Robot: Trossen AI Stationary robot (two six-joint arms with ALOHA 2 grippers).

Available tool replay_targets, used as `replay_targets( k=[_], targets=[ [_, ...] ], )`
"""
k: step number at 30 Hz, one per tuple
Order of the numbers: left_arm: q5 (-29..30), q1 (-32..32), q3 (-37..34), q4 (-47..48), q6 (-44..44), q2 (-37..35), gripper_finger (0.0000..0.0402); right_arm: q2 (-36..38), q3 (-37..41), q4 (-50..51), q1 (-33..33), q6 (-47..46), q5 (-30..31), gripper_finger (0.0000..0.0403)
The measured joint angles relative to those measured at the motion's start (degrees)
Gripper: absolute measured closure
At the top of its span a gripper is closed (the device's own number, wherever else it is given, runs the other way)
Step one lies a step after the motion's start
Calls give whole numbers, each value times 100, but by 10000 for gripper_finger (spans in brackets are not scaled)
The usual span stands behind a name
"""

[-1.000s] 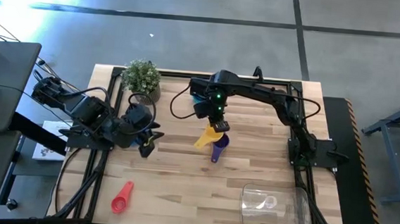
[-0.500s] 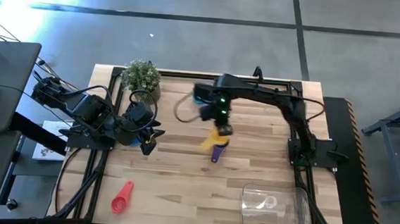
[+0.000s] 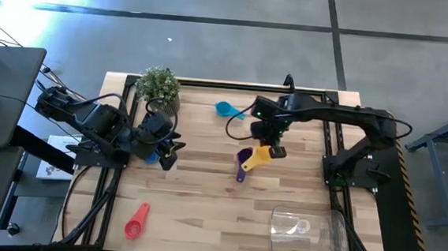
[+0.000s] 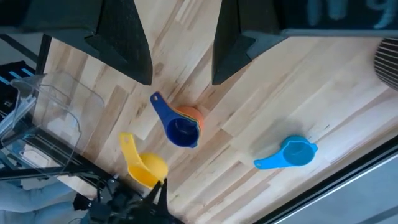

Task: Nest measuring cups in basket
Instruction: Stack the yellow measuring cup on top of the dark blue measuring cup

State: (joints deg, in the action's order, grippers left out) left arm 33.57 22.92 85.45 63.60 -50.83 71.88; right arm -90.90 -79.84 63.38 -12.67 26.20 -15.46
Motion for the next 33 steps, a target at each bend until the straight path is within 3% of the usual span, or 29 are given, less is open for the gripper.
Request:
replay_targets(
  k=[14,33],
  targets=[
    [12,-205,0,-27,0,2,243,-381,102,-640,90,1722,-148,402],
    [17,-309,0,-47,-7,24,243,-1193,-70,-1205,341,2083,307,402]
  ],
)
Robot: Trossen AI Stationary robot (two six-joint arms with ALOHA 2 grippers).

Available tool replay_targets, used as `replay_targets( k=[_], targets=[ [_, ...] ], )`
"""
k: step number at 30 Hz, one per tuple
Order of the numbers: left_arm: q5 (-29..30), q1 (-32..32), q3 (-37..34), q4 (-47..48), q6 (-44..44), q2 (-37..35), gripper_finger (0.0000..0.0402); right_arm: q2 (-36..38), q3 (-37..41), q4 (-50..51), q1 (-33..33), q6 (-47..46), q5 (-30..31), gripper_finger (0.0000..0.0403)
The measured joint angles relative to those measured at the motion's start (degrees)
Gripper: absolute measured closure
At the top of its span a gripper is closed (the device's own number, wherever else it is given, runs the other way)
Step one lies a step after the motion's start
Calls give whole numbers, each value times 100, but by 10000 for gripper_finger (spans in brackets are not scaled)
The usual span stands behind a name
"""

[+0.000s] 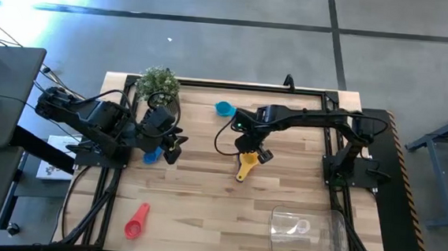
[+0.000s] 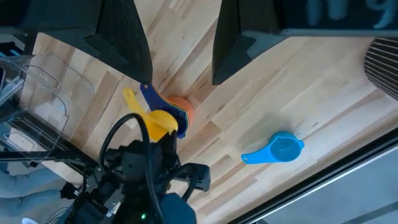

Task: Nest measuring cups in basket
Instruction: Stack the yellow measuring cup on top of the dark blue measuring cup

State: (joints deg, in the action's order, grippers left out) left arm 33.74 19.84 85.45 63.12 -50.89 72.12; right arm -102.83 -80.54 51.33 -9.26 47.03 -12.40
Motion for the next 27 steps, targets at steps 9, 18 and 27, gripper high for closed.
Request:
replay_targets(
  k=[9,18,27],
  targets=[
    [-2,0,0,2,-3,-1,243,-63,-122,132,-52,128,235,402],
    [-4,0,0,1,-1,-2,243,-298,-117,77,-44,150,407,402],
    [-17,0,0,10,2,-2,243,-288,-115,112,-31,203,465,402]
  ],
)
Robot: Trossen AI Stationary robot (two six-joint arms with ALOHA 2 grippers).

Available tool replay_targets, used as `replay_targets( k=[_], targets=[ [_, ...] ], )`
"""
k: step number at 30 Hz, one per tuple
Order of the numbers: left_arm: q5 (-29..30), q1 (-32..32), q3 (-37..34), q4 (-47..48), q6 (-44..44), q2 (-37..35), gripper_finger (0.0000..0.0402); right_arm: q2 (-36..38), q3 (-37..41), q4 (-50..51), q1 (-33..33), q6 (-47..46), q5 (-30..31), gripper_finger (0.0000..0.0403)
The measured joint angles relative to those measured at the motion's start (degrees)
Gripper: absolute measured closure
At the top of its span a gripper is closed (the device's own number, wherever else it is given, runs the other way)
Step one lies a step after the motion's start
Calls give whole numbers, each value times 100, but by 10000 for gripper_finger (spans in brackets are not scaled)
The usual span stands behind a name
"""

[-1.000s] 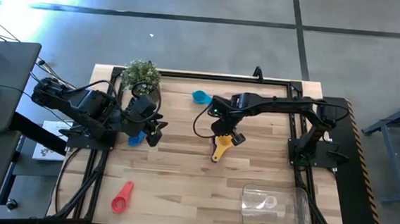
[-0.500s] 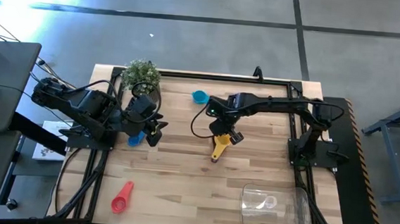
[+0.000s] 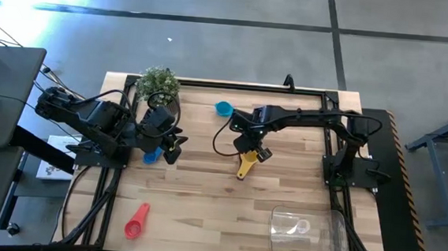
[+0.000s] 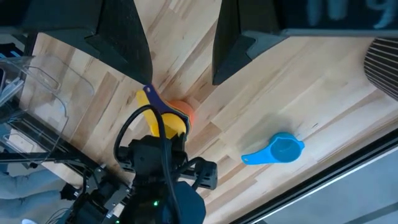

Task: Nest measuring cups in basket
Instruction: Stack the yellow measuring cup on top of the dark blue measuring cup

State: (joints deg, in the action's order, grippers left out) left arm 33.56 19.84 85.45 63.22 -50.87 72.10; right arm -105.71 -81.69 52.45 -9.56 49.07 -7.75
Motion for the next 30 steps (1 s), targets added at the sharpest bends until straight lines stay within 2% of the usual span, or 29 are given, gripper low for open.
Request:
replay_targets(
  k=[7,17,25,30],
  targets=[
    [-7,0,0,0,2,0,243,0,0,0,92,-60,87,395],
    [-13,0,0,0,4,0,243,0,-5,-6,219,-171,90,313],
    [-17,0,0,0,4,0,243,4,-719,832,139,-873,109,297],
    [-17,0,0,0,4,0,243,7,-1104,1641,130,-1806,-154,297]
  ],
)
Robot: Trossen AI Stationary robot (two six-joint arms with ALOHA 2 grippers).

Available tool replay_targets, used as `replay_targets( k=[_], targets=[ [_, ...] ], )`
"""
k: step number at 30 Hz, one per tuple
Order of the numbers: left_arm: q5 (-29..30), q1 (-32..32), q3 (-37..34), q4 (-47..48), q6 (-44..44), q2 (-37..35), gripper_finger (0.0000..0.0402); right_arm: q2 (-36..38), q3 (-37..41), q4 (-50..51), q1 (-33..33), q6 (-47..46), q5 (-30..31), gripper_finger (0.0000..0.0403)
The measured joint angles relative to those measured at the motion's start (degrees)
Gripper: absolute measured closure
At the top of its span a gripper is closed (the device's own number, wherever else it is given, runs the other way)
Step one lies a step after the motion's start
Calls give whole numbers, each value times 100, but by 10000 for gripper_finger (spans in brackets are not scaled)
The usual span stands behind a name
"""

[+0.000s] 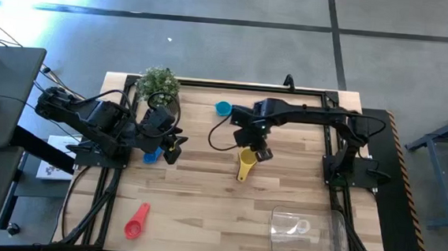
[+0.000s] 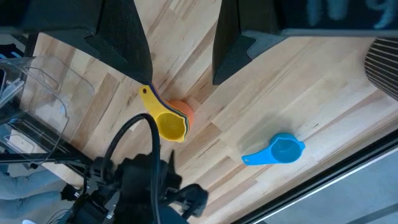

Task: Nest measuring cups in basket
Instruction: Stack the yellow measuring cup on top of the dark blue measuring cup

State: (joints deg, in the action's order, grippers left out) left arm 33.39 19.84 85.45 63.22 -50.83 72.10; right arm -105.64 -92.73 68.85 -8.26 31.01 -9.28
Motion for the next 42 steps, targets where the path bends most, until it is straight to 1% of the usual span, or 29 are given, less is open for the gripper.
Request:
replay_targets(
  k=[4,6,13,15,20,23,25,31,36,42],
  targets=[
    [1,0,0,0,1,0,243,5,62,134,86,-931,-824,297],
    [7,0,0,0,2,0,243,8,223,40,197,-1304,-942,297],
    [37,0,0,0,6,0,243,-5,755,-424,730,-2587,-738,297],
    [38,0,0,-1,51,0,243,-3,807,-565,888,-2880,-699,297],
    [35,0,0,-3,314,0,243,-3,828,-878,1235,-3467,-295,297],
    [35,1,0,-3,350,0,243,-37,828,-1066,1354,-3793,-60,297],
    [35,0,0,-2,353,0,243,-105,828,-1068,1396,-3999,-15,297],
    [25,4,0,-2,503,0,243,-365,828,-1049,1466,-4344,32,297],
    [-13,4,0,-4,503,0,243,-570,828,-832,1470,-4573,224,297],
    [-24,4,0,-3,608,0,243,-712,828,-1056,1468,-4725,328,297]
  ],
)
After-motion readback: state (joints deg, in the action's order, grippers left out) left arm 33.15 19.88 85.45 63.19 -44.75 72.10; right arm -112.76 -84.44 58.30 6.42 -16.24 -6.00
